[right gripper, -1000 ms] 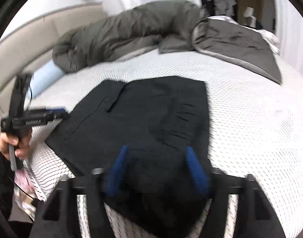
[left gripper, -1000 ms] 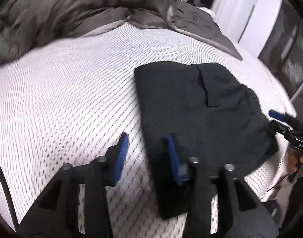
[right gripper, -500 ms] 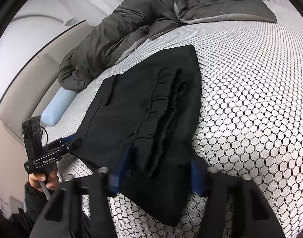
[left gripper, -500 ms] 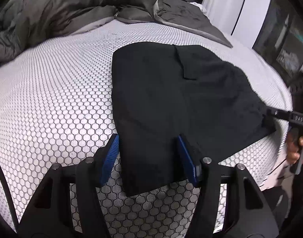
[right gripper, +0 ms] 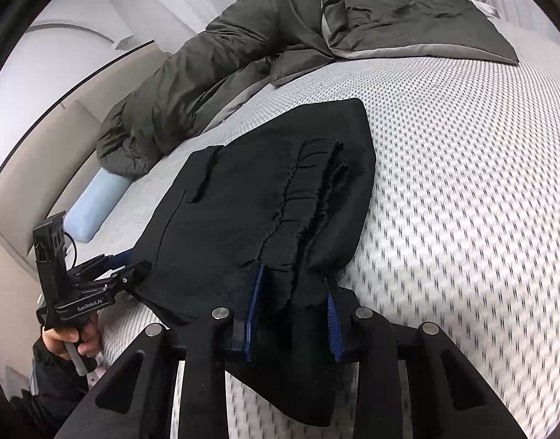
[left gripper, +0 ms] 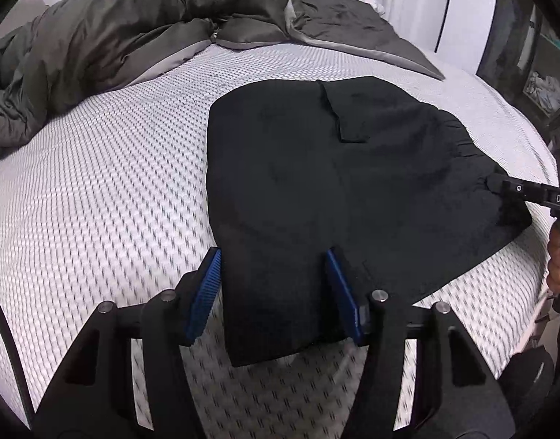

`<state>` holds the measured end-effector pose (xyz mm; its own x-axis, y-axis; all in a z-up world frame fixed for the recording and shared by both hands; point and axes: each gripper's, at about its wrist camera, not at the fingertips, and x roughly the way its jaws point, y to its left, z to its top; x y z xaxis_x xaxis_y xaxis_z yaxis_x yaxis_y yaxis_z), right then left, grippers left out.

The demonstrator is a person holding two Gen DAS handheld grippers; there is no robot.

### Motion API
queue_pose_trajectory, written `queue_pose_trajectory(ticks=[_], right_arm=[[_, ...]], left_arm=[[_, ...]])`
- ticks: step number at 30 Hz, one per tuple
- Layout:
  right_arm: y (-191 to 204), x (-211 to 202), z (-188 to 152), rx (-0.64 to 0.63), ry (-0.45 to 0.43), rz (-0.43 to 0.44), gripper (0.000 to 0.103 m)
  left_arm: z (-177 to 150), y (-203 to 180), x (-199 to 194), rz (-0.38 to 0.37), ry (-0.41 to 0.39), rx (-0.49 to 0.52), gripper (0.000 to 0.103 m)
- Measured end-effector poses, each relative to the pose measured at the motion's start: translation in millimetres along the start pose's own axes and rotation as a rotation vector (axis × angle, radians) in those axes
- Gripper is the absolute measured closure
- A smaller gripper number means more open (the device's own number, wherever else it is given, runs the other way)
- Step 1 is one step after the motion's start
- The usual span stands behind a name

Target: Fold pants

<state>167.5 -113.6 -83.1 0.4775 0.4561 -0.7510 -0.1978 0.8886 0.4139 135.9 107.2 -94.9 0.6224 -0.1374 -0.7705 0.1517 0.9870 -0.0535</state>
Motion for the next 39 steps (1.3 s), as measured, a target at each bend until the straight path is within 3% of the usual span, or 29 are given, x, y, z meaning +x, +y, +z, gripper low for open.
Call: queue_pose_trajectory(ticks=[8, 9, 12, 14, 15, 16, 17, 21, 25, 31, 33, 36, 39], right_arm=[[6.5, 41.0, 41.3, -0.018, -0.023, -0.147, 0.072], [6.5, 43.4, 40.4, -0.024, -0.031, -0.165, 0.067], [0.9, 42.4, 34.5, -0.029, -0.062, -0.193, 0.036], [-2.8, 32.6, 30.4, -0.022, -0.068, -0.18, 0.031], [-1.5, 24.8, 27.0, -0.025, -0.088, -0.172, 0.023], [0.7, 16.6, 22.1, -0.033, -0.116, -0.168, 0.013], [4.7, 7.6, 14.6, -0.051, -0.152, -0.157, 0.01], [28.9, -12.0, -13.5, -0.19, -0.227, -0.14, 0.0], [47.2, -32.8, -40.4, -0.296, -0.301, -0.184, 0.0], [43.3, -72.6, -72.0, -0.249, -0.418, -0.152, 0.0], [45.8, -76.4, -75.3, -0.248, -0.419, -0.149, 0.0], [56.5, -86.0, -72.7, -0.277, -0.397, -0.185, 0.0], [64.8, -107.4, -73.9, -0.283, -0.435, -0.172, 0.0]], left_arm=[[30.2, 11.4, 30.2, 0.032, 0.043, -0.044, 0.049], [29.8, 12.4, 29.8, 0.027, 0.033, -0.047, 0.048], [22.8, 13.0, 18.7, 0.036, 0.001, -0.072, 0.047], [14.4, 9.2, 3.8, 0.049, -0.067, -0.087, 0.046], [8.4, 4.9, -5.3, 0.05, -0.11, -0.09, 0.043], [2.7, 1.4, -13.3, 0.055, -0.148, -0.093, 0.031], [-3.3, -2.7, -21.3, 0.066, -0.192, -0.093, 0.017], [-25.9, -16.2, -51.1, 0.128, -0.342, -0.107, 0.004], [-50.0, -24.7, -77.2, 0.078, -0.412, -0.144, 0.001], [-85.5, -43.4, -119.2, 0.081, -0.469, -0.164, 0.001], [-97.7, -49.1, -135.0, 0.085, -0.472, -0.168, 0.001], [-98.5, -54.8, -149.2, 0.099, -0.472, -0.163, 0.001], [-89.5, -58.4, -162.7, 0.075, -0.476, -0.157, 0.001]])
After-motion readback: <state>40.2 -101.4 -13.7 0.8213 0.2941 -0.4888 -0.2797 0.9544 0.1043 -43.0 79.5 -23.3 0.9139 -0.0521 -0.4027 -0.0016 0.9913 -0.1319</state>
